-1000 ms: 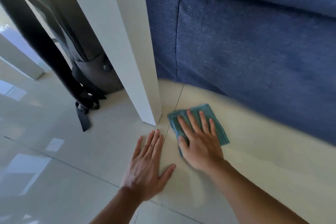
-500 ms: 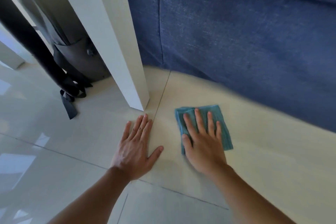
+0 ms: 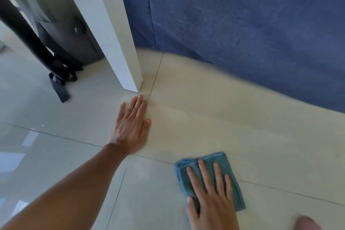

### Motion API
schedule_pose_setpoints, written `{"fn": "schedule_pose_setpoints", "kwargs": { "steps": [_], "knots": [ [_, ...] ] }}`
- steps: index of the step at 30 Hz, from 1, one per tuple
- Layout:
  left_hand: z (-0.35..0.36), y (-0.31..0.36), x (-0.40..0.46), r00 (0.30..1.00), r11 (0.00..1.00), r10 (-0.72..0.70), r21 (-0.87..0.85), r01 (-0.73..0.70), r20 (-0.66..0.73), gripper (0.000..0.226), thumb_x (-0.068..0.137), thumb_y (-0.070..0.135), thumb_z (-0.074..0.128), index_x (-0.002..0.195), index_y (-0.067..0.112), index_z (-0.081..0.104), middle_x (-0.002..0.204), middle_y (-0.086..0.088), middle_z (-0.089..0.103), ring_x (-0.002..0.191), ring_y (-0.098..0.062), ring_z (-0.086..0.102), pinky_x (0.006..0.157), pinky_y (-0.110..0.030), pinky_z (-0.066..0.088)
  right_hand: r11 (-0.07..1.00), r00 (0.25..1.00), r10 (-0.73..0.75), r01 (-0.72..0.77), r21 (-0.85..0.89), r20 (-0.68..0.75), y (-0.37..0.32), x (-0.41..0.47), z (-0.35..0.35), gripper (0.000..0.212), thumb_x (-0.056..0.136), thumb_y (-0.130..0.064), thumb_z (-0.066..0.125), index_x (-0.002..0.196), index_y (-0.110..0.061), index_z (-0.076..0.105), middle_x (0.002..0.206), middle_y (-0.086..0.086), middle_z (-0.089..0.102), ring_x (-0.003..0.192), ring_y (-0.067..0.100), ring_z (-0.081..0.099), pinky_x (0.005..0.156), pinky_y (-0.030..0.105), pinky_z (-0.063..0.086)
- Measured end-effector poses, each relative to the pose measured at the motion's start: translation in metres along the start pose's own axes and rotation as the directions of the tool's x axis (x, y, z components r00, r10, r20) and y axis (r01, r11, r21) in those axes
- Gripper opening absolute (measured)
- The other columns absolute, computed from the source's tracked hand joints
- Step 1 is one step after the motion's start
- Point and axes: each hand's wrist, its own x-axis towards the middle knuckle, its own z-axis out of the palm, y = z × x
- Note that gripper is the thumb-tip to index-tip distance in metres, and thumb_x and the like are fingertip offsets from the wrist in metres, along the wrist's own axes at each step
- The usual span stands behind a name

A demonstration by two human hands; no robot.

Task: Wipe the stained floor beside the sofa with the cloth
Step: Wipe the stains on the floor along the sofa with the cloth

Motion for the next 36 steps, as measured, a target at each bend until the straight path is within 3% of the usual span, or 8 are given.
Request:
{"fn": "schedule_pose_setpoints", "kwargs": {
  "steps": [4, 9, 12, 16, 18, 23, 30, 36],
  "knots": [
    [0.0, 0.002, 0.002, 1.0, 1.0, 0.001, -0.013, 0.0, 0.03, 0.07, 0.097, 0.044, 0.016, 0.154, 0.004, 0.026, 0.164, -0.011, 0.015, 0.152, -0.023, 0.007, 0.123, -0.047, 0.0, 0.909, 0.91, 0.414, -0.413, 0.064, -0.012, -0.027, 0.07, 0.001, 0.068, 0.092, -0.049, 0.034, 0.157, -0.033, 0.024, 0.168, 0.003, 0.007, 0.153, 0.04, 0.004, 0.12, 0.062, 0.01],
    [-0.005, -0.013, 0.001, 0.997, 0.998, 0.038, 0.049, -0.042, 0.073, 0.075, 0.096, 0.052, 0.012, 0.156, 0.007, 0.022, 0.165, -0.008, 0.012, 0.153, -0.021, 0.005, 0.123, -0.046, 0.002, 0.984, 0.985, -0.172, 0.171, 0.059, 0.015, -0.044, 0.009, 0.008, 0.076, 0.081, -0.052, 0.056, 0.153, -0.04, 0.032, 0.166, -0.008, 0.022, 0.153, 0.03, 0.017, 0.116, 0.056, 0.021],
    [-0.003, -0.001, -0.011, 0.997, 0.999, 0.028, 0.023, -0.029, 0.066, 0.075, 0.097, 0.054, 0.017, 0.156, 0.007, 0.022, 0.165, -0.007, 0.011, 0.152, -0.019, 0.004, 0.123, -0.047, 0.001, 0.971, 0.971, 0.239, -0.239, -0.004, -0.007, 0.037, 0.015, -0.007, 0.072, 0.086, -0.055, 0.041, 0.155, -0.035, 0.03, 0.166, -0.004, 0.02, 0.152, 0.033, 0.018, 0.117, 0.06, 0.022],
    [-0.003, 0.002, -0.014, 0.996, 0.997, 0.062, 0.052, -0.065, 0.068, 0.076, 0.096, 0.057, 0.018, 0.157, 0.011, 0.02, 0.165, -0.002, 0.008, 0.152, -0.015, 0.002, 0.123, -0.046, 0.0, 0.711, 0.722, 0.691, -0.686, 0.154, 0.028, 0.074, 0.134, -0.036, 0.066, 0.095, -0.052, 0.02, 0.159, -0.036, 0.007, 0.169, -0.001, -0.006, 0.153, 0.036, -0.008, 0.12, 0.059, -0.001],
    [-0.006, -0.002, 0.0, 0.995, 0.994, 0.079, 0.074, -0.084, 0.063, 0.076, 0.096, 0.058, 0.016, 0.157, 0.012, 0.022, 0.165, -0.001, 0.008, 0.152, -0.016, 0.006, 0.123, -0.045, 0.004, 0.725, 0.745, 0.665, -0.659, 0.201, 0.044, 0.046, 0.179, -0.034, 0.065, 0.098, -0.048, 0.025, 0.158, -0.036, 0.003, 0.168, 0.0, -0.013, 0.152, 0.037, -0.016, 0.119, 0.06, -0.008],
    [-0.001, 0.024, 0.028, 0.981, 0.977, 0.17, 0.117, -0.181, 0.093, 0.073, 0.097, 0.053, 0.018, 0.153, 0.009, 0.031, 0.163, -0.006, 0.016, 0.151, -0.02, 0.016, 0.122, -0.044, 0.014, 0.986, 0.997, 0.068, -0.065, 0.156, -0.019, -0.013, 0.092, -0.012, 0.065, 0.096, -0.05, 0.034, 0.157, -0.041, 0.013, 0.168, -0.009, -0.003, 0.154, 0.028, -0.012, 0.121, 0.052, -0.007],
    [0.014, 0.063, 0.039, 0.936, 0.932, 0.321, 0.127, -0.34, 0.145, 0.068, 0.099, 0.048, 0.02, 0.154, 0.01, 0.028, 0.164, -0.007, 0.014, 0.151, -0.017, 0.014, 0.122, -0.044, 0.011, 0.805, 0.806, 0.592, -0.591, 0.04, -0.007, 0.132, 0.078, -0.029, 0.067, 0.093, -0.058, 0.01, 0.157, -0.039, -0.001, 0.168, -0.006, -0.006, 0.154, 0.031, -0.007, 0.123, 0.054, 0.0],
    [0.003, 0.067, 0.05, 0.946, 0.936, 0.291, 0.16, -0.313, 0.143, 0.072, 0.098, 0.051, 0.014, 0.156, 0.01, 0.024, 0.164, -0.005, 0.014, 0.151, -0.019, 0.014, 0.123, -0.044, 0.008, 0.787, 0.79, 0.613, -0.611, 0.089, 0.006, 0.099, 0.135, -0.03, 0.065, 0.099, -0.051, 0.014, 0.158, -0.034, -0.007, 0.167, 0.0, -0.018, 0.15, 0.037, -0.021, 0.119, 0.058, -0.013]
  ]
}}
